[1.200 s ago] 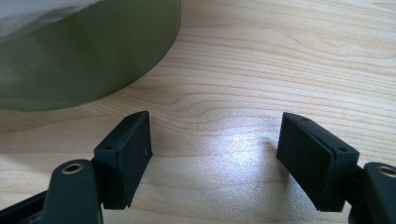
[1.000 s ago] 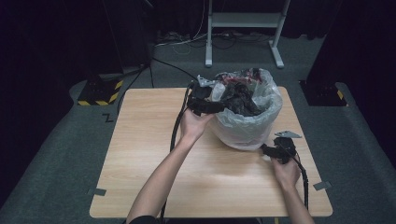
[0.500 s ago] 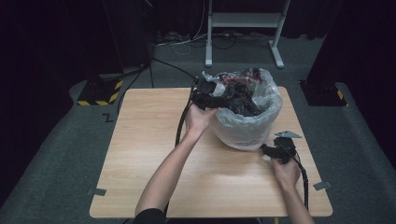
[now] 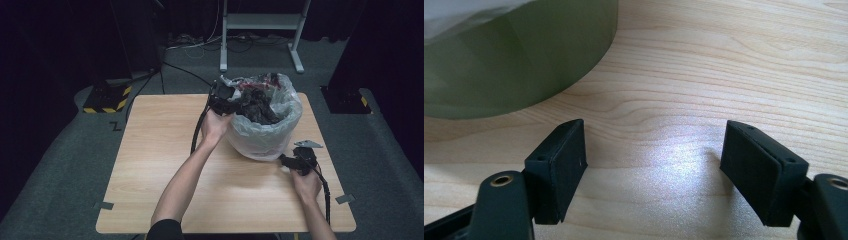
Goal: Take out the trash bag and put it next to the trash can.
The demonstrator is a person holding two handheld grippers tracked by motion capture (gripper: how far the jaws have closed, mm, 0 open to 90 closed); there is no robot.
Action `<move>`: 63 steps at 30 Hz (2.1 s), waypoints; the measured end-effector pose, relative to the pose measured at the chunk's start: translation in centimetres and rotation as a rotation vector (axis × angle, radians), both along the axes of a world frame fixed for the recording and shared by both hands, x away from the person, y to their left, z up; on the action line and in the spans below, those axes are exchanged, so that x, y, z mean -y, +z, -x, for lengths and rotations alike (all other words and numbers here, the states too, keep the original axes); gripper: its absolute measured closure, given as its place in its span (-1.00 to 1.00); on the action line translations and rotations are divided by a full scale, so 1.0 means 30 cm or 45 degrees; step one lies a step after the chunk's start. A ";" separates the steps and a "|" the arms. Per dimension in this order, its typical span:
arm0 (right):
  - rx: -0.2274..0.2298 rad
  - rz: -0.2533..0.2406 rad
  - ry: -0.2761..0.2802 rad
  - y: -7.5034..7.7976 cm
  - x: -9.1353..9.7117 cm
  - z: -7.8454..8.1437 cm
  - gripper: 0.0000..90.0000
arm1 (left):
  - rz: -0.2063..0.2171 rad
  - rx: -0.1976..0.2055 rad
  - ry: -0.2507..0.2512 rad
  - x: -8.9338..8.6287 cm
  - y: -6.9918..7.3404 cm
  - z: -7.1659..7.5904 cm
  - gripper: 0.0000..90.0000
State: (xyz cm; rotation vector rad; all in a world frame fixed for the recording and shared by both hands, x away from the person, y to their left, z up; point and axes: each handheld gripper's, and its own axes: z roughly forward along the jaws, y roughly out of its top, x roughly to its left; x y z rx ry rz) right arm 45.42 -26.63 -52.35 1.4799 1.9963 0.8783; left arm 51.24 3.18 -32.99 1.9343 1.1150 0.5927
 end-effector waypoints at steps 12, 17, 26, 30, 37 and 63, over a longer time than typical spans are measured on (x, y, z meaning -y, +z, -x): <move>-0.005 0.001 0.004 0.000 0.001 -0.002 -0.47 | 0.084 -0.006 -0.043 -0.034 0.009 -0.005 0.96; -0.045 -0.028 0.038 0.013 0.028 0.003 -0.33 | 0.096 0.022 -0.059 -0.049 0.016 0.001 0.96; 0.080 -0.163 0.052 0.151 0.126 0.045 -0.20 | 0.140 0.026 -0.100 -0.059 0.006 0.003 0.96; 0.166 -0.175 0.066 0.246 0.148 0.053 -0.19 | 0.165 0.010 -0.105 -0.063 -0.004 -0.003 0.96; 0.268 -0.226 0.105 0.430 0.158 0.033 -0.18 | 0.190 -0.009 -0.112 -0.076 -0.017 -0.005 0.96; 0.170 -0.126 0.130 0.632 -0.008 -0.263 0.12 | 0.200 -0.033 -0.128 -0.078 -0.021 -0.015 0.95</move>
